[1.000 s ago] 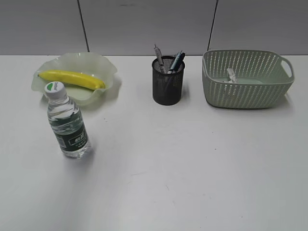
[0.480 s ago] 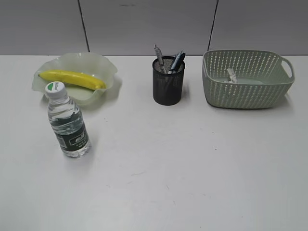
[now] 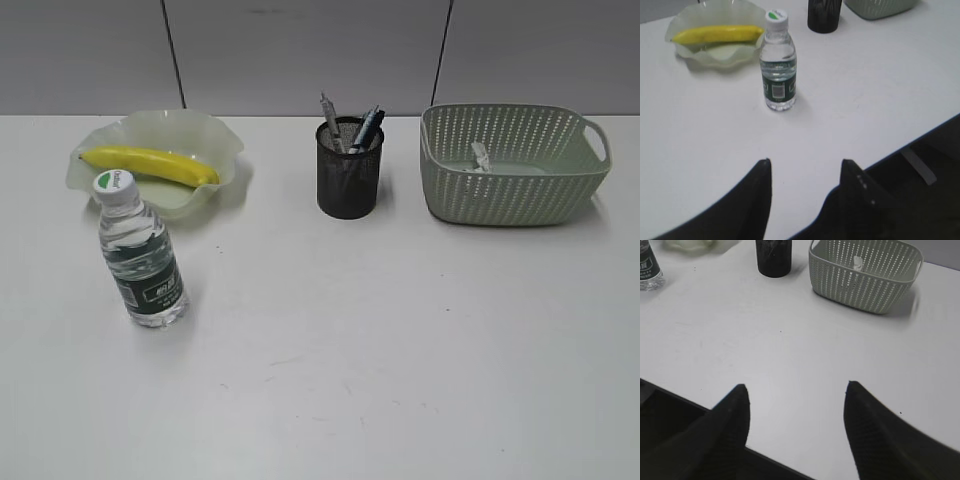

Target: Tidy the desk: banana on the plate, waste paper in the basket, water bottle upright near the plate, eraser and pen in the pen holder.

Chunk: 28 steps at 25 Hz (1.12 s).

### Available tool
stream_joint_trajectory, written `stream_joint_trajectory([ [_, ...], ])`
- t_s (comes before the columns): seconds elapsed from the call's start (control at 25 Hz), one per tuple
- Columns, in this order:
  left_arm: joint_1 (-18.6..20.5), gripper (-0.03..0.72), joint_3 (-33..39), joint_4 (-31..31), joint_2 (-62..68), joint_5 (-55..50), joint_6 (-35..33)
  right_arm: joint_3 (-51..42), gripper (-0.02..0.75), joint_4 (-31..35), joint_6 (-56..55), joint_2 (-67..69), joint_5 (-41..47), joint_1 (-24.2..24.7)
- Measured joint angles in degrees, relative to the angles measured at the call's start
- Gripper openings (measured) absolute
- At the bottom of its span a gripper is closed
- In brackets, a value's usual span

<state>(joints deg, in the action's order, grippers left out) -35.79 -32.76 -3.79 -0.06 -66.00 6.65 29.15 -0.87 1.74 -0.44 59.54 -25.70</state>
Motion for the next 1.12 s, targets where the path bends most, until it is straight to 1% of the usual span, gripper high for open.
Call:
stream_joint_trajectory([
  [0.08, 0.0, 0.334, 1.29, 0.17, 0.16, 3.56, -1.13, 0.0, 0.475, 0.87, 0.0, 0.0, 0.0, 0.0],
  [0.16, 0.0, 0.334, 1.94, 0.29, 0.32, 4.66, -1.51, 0.0, 0.475, 0.87, -0.07, 0.0, 0.0, 0.0],
  [0.44, 0.0, 0.314, 1.95, 0.43, 0.32, 5.18, -1.86, 0.0, 0.475, 0.87, -0.17, -0.06, 0.0, 0.0],
  [0.96, 0.0, 0.309, 1.95, 0.43, 0.32, 5.18, -1.9, 0.0, 0.475, 1.56, -0.21, -0.06, 0.0, 0.0],
  [1.0, 0.37, 0.309, 1.95, 0.43, 0.32, 5.18, -1.9, 0.0, 0.475, 1.23, -0.21, -0.06, 0.0, 0.0],
  [1.04, 1.57, 0.309, 1.95, 0.43, 0.32, 5.18, -1.9, 0.0, 0.475, 1.23, -0.21, -0.06, 0.0, 0.0],
  [1.08, 3.18, 0.309, 1.95, 0.43, 0.32, 5.18, -1.9, 0.0, 0.475, 1.23, -0.21, -0.06, 0.0, 0.0],
  [1.12, 5.75, 0.307, 1.95, 0.43, 0.32, 5.18, -1.9, 0.0, 0.475, 1.33, -0.21, -0.06, 0.0, 0.0],
])
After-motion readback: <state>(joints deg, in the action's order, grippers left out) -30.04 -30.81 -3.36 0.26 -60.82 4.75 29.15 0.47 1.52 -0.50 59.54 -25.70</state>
